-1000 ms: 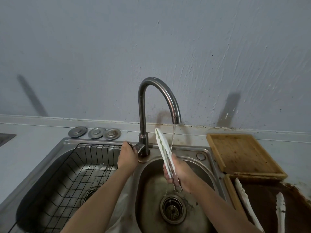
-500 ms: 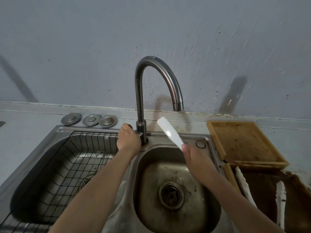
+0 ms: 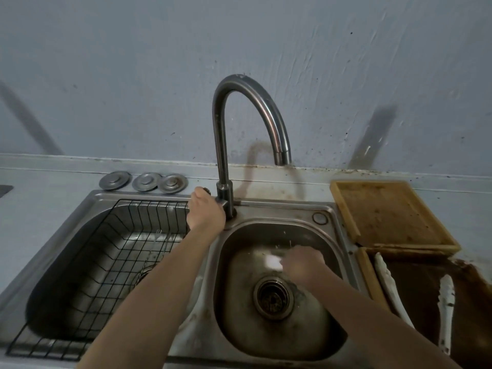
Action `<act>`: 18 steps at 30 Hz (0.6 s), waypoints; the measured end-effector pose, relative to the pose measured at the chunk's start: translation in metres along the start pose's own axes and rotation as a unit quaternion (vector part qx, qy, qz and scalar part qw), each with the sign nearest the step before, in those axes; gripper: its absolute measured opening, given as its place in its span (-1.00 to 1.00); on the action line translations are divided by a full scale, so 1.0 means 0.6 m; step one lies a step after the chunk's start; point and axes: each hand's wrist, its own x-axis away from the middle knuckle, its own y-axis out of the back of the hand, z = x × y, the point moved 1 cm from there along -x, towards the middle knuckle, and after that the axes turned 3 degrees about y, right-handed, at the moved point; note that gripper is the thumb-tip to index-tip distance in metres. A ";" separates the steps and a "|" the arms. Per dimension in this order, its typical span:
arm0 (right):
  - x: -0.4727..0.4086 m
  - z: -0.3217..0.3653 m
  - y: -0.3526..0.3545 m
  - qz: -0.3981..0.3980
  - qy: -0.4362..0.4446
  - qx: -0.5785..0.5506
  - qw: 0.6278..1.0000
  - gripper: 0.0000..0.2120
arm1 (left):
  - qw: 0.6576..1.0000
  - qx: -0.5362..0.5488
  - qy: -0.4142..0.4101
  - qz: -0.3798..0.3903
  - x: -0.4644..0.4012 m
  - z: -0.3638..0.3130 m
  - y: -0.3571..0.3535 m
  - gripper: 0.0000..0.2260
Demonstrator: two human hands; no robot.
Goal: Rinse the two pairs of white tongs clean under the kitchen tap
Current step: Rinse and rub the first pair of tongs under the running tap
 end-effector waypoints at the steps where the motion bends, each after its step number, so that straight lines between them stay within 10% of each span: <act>1: 0.001 0.004 -0.002 0.032 0.001 0.009 0.999 -0.65 | 1.000 -0.001 -0.002 0.001 0.001 -0.001 0.000 -0.72; 18: 0.035 -0.036 -0.035 0.069 -0.004 -0.031 0.997 -0.59 | 0.994 0.099 0.038 0.029 0.000 -0.003 0.000 -0.66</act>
